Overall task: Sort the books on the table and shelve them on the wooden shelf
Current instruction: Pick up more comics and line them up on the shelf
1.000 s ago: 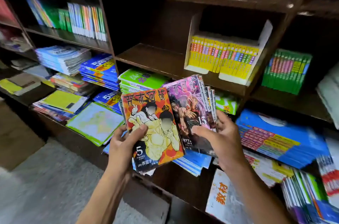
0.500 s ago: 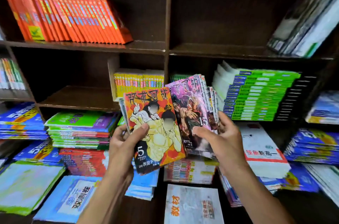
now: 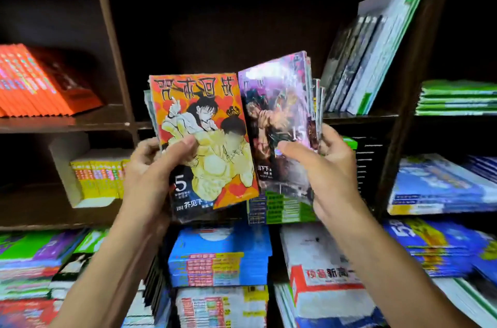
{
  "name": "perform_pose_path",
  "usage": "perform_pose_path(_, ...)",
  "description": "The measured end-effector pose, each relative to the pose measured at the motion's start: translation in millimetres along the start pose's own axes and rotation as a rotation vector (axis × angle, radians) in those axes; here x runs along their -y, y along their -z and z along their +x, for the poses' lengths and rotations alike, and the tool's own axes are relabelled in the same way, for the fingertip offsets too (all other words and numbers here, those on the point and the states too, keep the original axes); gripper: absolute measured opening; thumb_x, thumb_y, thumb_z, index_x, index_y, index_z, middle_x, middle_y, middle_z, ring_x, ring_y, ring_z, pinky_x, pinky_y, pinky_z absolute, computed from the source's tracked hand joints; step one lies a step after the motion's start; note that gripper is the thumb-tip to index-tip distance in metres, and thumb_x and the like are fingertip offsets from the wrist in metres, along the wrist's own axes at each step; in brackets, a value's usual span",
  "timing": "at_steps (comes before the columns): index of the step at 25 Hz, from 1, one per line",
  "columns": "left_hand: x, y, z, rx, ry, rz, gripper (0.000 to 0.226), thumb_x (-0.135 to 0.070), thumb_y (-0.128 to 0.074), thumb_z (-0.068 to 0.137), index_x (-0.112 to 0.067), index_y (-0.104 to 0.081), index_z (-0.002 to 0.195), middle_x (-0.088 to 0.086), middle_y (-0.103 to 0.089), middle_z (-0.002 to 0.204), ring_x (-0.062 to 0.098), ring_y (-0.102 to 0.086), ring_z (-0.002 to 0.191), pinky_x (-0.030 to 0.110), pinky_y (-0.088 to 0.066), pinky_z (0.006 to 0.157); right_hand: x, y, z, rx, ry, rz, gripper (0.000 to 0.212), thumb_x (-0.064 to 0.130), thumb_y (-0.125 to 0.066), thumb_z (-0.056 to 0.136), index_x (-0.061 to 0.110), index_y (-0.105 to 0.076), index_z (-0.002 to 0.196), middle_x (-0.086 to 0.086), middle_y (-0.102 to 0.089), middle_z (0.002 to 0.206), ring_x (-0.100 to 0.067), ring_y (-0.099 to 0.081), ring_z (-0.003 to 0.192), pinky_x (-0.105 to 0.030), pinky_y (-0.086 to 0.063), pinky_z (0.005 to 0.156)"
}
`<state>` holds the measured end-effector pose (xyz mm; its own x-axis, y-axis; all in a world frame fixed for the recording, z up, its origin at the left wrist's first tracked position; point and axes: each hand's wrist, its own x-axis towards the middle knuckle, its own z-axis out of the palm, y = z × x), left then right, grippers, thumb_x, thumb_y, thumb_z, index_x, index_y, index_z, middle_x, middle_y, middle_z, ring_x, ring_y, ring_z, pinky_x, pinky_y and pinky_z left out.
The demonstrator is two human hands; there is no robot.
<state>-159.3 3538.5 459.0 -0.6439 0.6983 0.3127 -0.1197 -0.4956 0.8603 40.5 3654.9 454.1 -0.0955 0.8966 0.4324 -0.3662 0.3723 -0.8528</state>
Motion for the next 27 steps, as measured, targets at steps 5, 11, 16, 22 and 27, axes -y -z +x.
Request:
perform_pose_path(5,-13.3,-56.5,51.5,0.039,-0.052,-0.008,0.058,-0.026,-0.082,0.066,-0.005,-0.06,0.115,0.016,-0.076,0.104,0.028,-0.076,0.084,0.043,-0.063,0.07,24.2,6.4,82.7,-0.16,0.023,0.089,0.059,0.005,-0.087,0.066,0.0,-0.064,0.12,-0.017,-0.076,0.108,-0.023,-0.073,0.092,-0.041,-0.061,0.084)
perform_pose_path(11,-18.1,-86.4,108.3,0.107,-0.069,-0.001,0.071,-0.028,-0.079,0.069,0.003,-0.054,0.128,0.018,-0.075,0.108,0.032,-0.075,0.089,0.044,-0.062,0.072,36.5,-6.1,146.1,-0.279,-0.009,0.094,0.044,0.021,-0.089,0.057,0.023,-0.055,0.086,-0.009,-0.077,0.105,-0.03,-0.075,0.096,-0.051,-0.061,0.086)
perform_pose_path(16,-15.3,-104.6,143.1,0.185,-0.058,-0.014,0.072,-0.029,-0.081,0.071,0.002,-0.054,0.13,0.017,-0.075,0.109,0.035,-0.075,0.095,0.051,-0.061,0.079,34.0,-18.2,167.6,-0.433,0.263,-0.164,0.038,0.032,-0.083,0.061,0.028,-0.063,0.093,0.011,-0.072,0.084,-0.015,-0.069,0.079,-0.037,-0.058,0.076)
perform_pose_path(22,-3.9,-141.4,170.5,0.23,-0.054,0.043,0.051,-0.024,-0.091,0.064,-0.008,-0.061,0.101,0.012,-0.079,0.087,0.031,-0.077,0.08,0.043,-0.062,0.066,0.6,-13.5,180.9,-0.469,0.354,-0.376,0.072,0.016,-0.08,0.075,0.021,-0.039,0.134,0.003,-0.064,0.121,-0.03,-0.063,0.104,-0.049,-0.051,0.093)
perform_pose_path(27,8.6,-164.0,188.7,0.342,0.032,0.011,0.051,-0.024,-0.089,0.068,-0.006,-0.061,0.105,0.015,-0.078,0.097,0.036,-0.076,0.089,0.054,-0.061,0.078,-17.9,-0.9,183.2,-0.461,0.464,-0.69,0.099,0.024,-0.079,0.082,0.022,-0.014,0.158,-0.01,-0.038,0.158,-0.034,-0.042,0.138,-0.053,-0.036,0.113)
